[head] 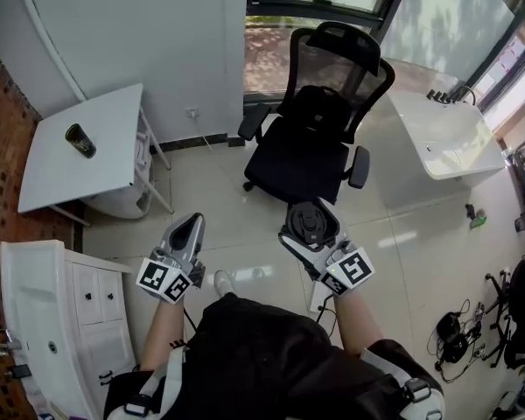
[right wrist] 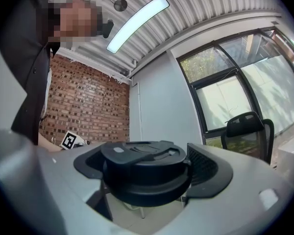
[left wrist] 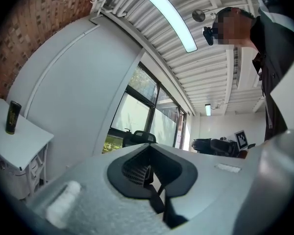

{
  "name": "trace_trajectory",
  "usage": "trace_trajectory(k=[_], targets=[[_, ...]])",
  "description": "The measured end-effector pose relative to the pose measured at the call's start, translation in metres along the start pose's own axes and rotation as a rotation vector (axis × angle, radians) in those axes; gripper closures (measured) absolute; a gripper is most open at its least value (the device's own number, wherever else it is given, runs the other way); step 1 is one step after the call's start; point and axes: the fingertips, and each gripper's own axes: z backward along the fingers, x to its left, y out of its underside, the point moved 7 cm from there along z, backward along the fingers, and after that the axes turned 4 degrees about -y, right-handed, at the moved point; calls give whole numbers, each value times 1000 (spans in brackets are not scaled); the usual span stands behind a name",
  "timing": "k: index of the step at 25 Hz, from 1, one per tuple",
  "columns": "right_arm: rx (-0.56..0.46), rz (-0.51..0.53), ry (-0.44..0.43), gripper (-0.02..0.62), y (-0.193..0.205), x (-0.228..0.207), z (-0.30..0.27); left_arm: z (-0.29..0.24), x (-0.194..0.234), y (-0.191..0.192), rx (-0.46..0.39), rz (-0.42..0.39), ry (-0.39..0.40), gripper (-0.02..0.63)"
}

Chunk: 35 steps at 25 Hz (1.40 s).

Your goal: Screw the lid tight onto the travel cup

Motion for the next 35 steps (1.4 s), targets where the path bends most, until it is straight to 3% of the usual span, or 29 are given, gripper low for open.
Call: trace_trajectory(k=[4,9,14,22,28,35], targets=[[-89,-67,-29,117,-7,-9,-48,-18,42,-19,-26,-8,29,603],[-85,-66,-41,117,-5,-15,-111,-22,96,-35,-36,-14,22,603],[-71,-81,-46,117,6,-8,-150,0,142,-41,-18,-3,-30,604],[-41,-92,-134,117,24,-3,-206,17,185,-37,-17,16,-114,604],[-25,-136,-235,117,46,-30,-277,11,219,-43,-17,-15,-186,604],[-72,-162,-440,117,51,-69,-406,-21,284,-77,-33,-99,-325,604]])
